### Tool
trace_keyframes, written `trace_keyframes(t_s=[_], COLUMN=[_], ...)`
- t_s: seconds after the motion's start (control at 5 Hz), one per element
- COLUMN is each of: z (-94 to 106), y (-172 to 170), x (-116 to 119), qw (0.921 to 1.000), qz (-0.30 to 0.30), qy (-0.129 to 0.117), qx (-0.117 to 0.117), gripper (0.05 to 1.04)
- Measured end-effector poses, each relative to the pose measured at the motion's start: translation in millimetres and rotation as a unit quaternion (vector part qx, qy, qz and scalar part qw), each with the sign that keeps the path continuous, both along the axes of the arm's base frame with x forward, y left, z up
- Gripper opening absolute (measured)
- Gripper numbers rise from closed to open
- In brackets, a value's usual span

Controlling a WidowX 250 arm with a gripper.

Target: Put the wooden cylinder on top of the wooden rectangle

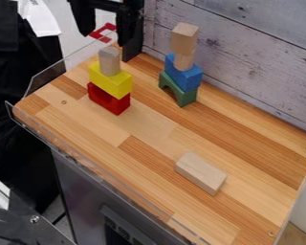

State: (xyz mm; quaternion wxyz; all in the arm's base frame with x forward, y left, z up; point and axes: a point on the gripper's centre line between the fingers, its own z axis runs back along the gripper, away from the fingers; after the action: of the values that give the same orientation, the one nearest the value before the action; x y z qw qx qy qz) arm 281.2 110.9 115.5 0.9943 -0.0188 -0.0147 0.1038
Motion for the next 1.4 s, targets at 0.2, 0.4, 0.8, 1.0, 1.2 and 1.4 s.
trace_keyframes(t_s=[0.2,0.4,0.8,1.0,1.2,1.4], z=[-7.5,-20.2,-31.5,-44.2,-48.4,-49.6], y=[3.9,2.2,-0.2,-3.6,-2.4,-1.4], x=[-3.2,-7.2,-10.1,-6.9,-5.6,-4.7], qw=[0.9999,0.9993,0.9984,0.9975,0.9975,0.9976], qz=[0.004,0.001,-0.002,-0.006,-0.004,-0.003], qy=[0.012,0.028,0.047,0.053,0.052,0.051], qx=[-0.009,-0.024,-0.033,-0.046,-0.049,-0.048], gripper=[1.0,1.0,1.0,1.0,0.965,0.66])
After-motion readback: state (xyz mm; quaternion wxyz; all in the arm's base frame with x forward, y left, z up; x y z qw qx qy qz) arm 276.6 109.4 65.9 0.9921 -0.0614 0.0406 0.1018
